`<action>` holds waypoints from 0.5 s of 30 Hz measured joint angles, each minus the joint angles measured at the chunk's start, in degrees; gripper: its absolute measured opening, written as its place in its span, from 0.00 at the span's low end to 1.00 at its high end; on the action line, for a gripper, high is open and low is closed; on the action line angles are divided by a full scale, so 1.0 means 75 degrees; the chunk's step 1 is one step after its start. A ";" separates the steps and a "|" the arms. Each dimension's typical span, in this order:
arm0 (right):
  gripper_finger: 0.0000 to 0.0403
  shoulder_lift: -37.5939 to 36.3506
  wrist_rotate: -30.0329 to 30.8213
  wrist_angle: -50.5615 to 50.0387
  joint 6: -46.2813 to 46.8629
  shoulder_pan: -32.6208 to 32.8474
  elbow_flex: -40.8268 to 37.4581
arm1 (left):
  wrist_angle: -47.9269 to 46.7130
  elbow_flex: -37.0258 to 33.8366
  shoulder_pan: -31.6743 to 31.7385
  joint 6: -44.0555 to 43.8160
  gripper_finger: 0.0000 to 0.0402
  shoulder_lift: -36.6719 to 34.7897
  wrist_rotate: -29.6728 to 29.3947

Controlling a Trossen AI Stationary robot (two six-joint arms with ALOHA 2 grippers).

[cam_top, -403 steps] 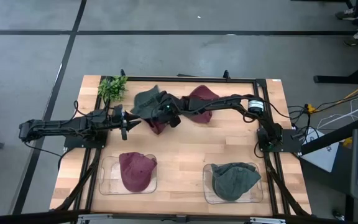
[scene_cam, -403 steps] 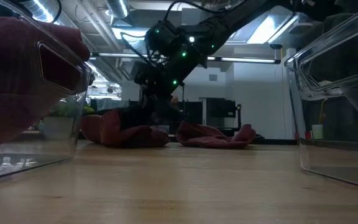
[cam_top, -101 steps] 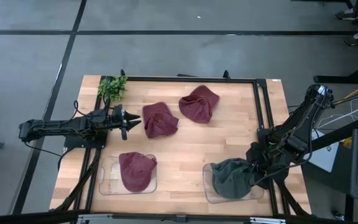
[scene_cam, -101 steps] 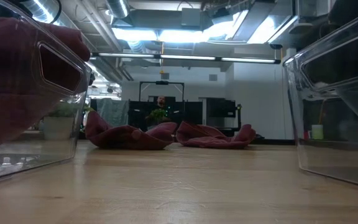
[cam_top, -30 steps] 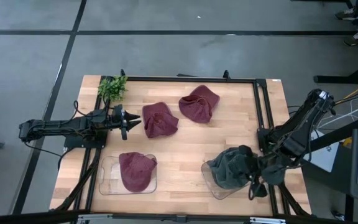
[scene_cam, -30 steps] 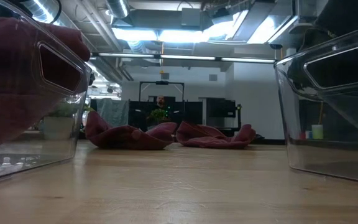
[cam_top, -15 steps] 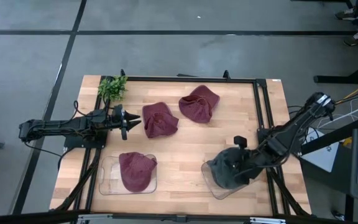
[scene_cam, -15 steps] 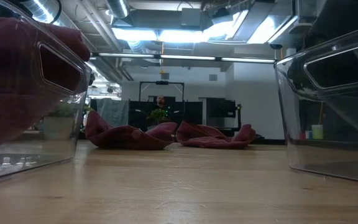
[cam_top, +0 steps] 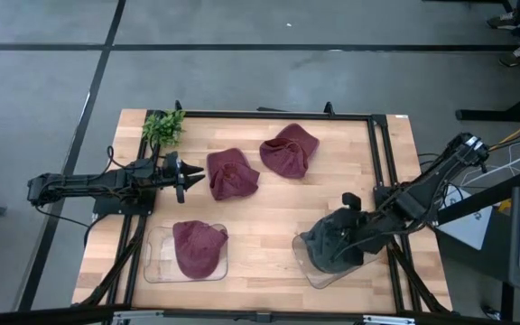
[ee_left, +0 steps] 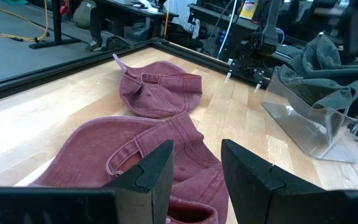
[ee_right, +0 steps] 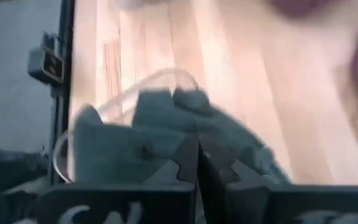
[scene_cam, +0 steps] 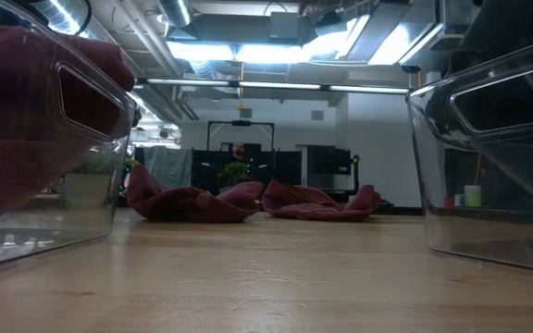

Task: Pick & Place hat
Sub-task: Put the black cap into the right transparent bin

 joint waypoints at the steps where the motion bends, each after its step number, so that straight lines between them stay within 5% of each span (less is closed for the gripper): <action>1: 0.01 -0.0042 0.0111 -0.0113 0.0000 0.0000 0.0170 | 0.0000 0.0000 0.0000 -0.0002 0.32 0.0001 0.0001; 5: 0.03 -0.0191 -0.0018 -0.0430 -0.0155 -0.0002 0.0932 | 0.0000 0.0001 0.0000 0.0000 0.32 0.0001 0.0001; 15: 0.01 -0.0126 -0.2418 -0.0449 0.0050 0.0618 0.1290 | 0.0000 0.0002 -0.0001 -0.0002 0.32 -0.0001 0.0001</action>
